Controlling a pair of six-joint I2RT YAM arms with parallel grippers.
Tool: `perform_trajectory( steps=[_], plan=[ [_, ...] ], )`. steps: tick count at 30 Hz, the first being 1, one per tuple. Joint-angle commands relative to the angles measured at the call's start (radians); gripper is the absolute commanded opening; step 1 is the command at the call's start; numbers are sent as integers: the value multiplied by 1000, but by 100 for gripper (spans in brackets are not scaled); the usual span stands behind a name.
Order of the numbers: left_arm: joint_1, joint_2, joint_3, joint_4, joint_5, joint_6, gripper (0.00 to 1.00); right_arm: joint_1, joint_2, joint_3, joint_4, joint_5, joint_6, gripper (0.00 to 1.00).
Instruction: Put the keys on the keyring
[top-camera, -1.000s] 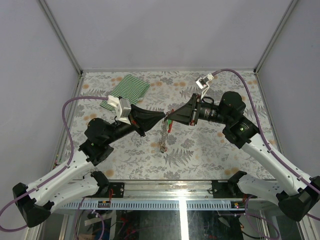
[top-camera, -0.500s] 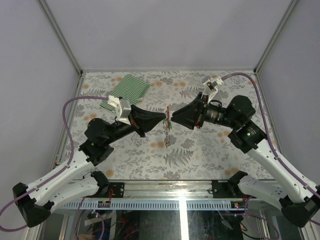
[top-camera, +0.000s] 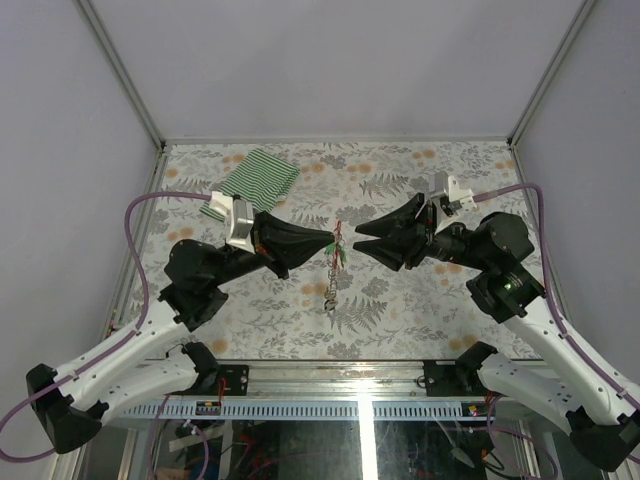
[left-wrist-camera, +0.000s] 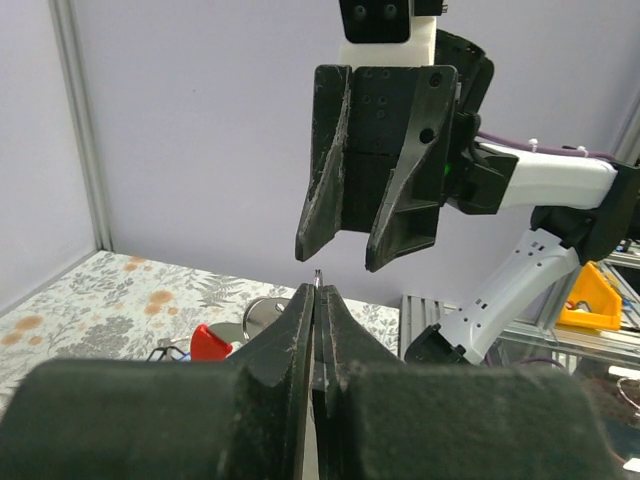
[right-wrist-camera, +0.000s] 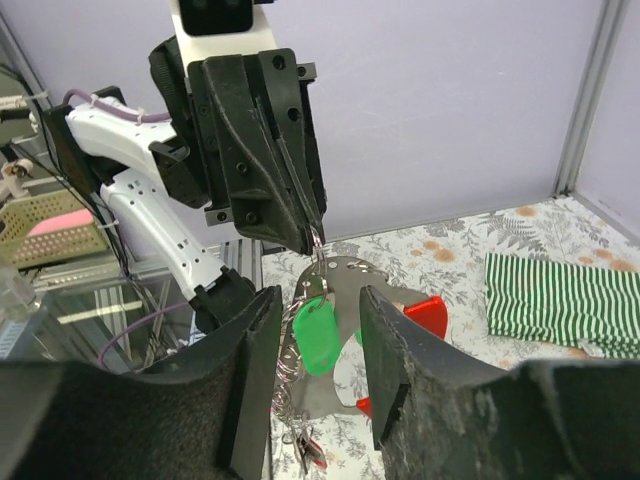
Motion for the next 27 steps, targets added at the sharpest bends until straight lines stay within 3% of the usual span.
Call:
perform_trajectory(
  steps=[1, 27],
  plan=[
    [5, 2, 24, 130, 52, -33, 0, 5, 16, 13, 115, -94, -60, 42],
    [4, 20, 26, 151, 75, -46, 0, 6, 101, -2, 268, -210, 66, 30]
  ],
)
